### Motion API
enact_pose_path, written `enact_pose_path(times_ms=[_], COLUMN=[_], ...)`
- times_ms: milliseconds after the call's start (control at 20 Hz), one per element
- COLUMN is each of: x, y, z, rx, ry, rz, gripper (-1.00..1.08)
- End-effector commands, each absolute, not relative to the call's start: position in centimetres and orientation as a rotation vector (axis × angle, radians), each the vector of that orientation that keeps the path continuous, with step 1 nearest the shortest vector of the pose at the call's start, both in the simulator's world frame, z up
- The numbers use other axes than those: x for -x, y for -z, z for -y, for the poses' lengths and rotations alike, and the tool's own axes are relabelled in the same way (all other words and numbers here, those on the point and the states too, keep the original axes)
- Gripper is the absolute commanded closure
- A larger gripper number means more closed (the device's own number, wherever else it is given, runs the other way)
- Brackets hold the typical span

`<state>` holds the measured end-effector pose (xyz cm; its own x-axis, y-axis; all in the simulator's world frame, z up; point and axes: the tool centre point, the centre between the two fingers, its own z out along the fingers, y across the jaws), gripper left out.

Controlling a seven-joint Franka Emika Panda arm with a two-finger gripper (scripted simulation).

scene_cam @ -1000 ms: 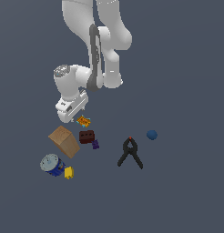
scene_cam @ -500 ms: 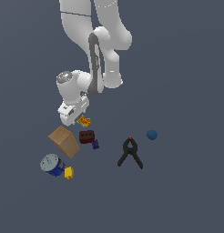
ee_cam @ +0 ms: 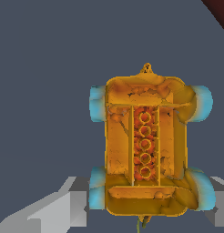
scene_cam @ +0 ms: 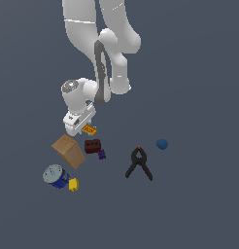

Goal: Pick up a designated object from a clutter of objects.

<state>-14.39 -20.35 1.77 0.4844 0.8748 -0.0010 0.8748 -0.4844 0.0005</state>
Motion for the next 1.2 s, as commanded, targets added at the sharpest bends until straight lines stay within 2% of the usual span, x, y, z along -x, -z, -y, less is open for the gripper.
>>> enact_pose_path(times_ms=[0,600,1150], x=[14.4,14.3,14.1], y=[-1.7,-2.2,-6.1], z=[20.3,19.9,16.1], rx=[-2.707,-2.704,-2.702], ry=[0.002,0.002,0.008], rz=[-1.595,-1.595,-1.597], gripper=[1.08,1.08,1.08])
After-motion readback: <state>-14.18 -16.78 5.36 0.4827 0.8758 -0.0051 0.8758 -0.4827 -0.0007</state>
